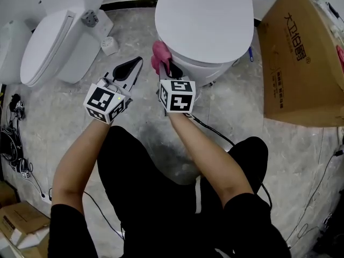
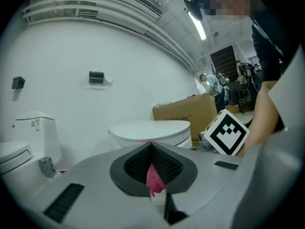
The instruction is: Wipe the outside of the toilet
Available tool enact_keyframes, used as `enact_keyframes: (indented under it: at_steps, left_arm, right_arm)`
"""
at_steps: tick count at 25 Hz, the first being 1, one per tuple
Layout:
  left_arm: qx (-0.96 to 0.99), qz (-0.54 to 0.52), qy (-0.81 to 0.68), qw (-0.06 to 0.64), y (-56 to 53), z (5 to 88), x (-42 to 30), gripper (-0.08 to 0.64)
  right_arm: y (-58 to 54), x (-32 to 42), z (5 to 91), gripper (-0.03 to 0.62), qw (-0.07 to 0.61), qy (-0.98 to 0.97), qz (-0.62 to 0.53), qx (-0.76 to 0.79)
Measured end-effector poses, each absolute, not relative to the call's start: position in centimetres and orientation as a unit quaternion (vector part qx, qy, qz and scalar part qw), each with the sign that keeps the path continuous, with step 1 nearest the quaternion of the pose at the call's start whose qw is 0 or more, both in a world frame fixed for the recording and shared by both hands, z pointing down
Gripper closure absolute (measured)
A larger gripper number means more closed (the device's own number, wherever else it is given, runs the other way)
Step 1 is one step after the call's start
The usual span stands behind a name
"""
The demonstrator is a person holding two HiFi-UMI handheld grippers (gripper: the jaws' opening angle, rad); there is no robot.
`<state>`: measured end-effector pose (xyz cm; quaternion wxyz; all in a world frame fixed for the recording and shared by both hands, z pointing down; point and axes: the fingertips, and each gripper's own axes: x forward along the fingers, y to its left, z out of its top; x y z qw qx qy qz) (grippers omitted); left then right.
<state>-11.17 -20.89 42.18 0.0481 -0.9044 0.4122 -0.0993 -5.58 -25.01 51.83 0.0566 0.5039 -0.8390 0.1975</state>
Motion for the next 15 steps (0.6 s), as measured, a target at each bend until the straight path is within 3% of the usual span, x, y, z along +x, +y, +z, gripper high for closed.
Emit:
enact_keyframes:
  at_steps: [15]
  left_arm:
    - [-0.915, -0.098, 0.389, 0.048, -21.1, 42.5, -9.8, 0.546]
  right_arm:
    - [-22.2, 0.0, 52.3, 0.514, 0.112, -0.851, 0.172, 0.483]
